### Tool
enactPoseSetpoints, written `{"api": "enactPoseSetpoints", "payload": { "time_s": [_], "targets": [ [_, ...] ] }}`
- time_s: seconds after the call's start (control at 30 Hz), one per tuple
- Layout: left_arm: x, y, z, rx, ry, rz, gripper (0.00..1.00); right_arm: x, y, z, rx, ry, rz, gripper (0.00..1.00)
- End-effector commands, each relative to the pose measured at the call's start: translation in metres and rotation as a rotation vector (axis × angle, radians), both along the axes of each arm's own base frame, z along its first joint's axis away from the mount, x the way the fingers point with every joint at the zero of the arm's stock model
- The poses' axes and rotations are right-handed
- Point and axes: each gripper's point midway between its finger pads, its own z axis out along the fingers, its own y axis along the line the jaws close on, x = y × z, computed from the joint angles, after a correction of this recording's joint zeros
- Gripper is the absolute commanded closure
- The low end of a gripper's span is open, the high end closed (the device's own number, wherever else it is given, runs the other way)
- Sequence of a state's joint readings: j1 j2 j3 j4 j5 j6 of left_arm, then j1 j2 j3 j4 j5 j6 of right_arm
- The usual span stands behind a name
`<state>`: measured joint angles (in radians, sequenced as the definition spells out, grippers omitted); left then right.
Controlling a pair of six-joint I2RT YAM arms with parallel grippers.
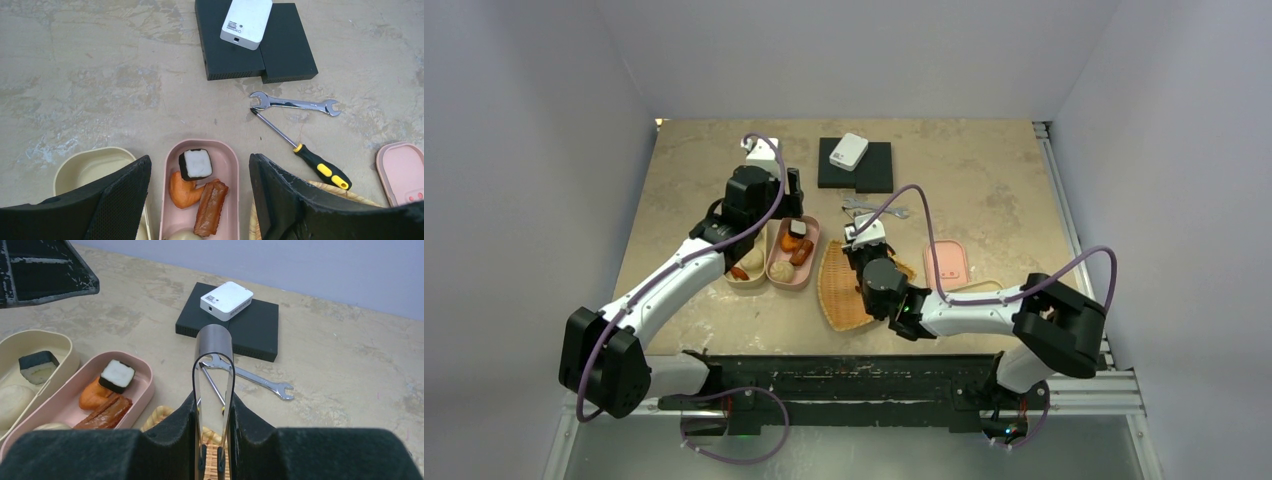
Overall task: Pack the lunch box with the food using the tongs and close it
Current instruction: Pick up the fake food from the plate.
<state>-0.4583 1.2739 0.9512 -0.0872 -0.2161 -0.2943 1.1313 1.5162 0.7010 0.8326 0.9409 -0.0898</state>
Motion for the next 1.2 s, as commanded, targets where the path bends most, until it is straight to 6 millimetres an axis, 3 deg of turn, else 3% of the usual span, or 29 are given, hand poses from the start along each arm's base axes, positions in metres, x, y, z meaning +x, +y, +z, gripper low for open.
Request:
{"api": "enactPoseSetpoints", "payload": {
  "time_s": [0.0,0.3,0.57,0.6,0.63,0.67,0.7,1.17],
  "targets": [
    [0.003,0.002,0.020,-0.014,-0.056,0.002,0.29,0.003,-0.005,0.012,0.051,-0.043,-0.047,0.81],
    [0.004,0.000,0.019,-0.018,-0.052,-0.005,0.29,0.003,-0.005,0.009,0.041,-0.041,-0.049,0.70],
    [0.004,0.000,0.017,-0.018,-0.049,-0.008,0.29,0.004,-0.004,0.007,0.035,-0.040,-0.050,0.71],
    [0.004,0.000,0.017,-0.017,-0.047,-0.008,0.29,0.004,-0.004,0.007,0.034,-0.039,-0.048,0.73],
    [0.004,0.000,0.017,-0.018,-0.047,-0.008,0.29,0.004,-0.003,0.007,0.032,-0.039,-0.044,0.81],
    [0.004,0.000,0.017,-0.017,-0.047,-0.008,0.29,0.003,-0.002,0.006,0.028,-0.038,-0.041,0.96],
    [0.004,0.000,0.017,-0.018,-0.048,-0.006,0.29,0.003,-0.003,0.007,0.032,-0.040,-0.041,1.00],
    [0.004,0.001,0.020,-0.017,-0.055,-0.004,0.29,0.000,-0.005,0.019,0.073,-0.050,-0.026,1.00]
  ]
}}
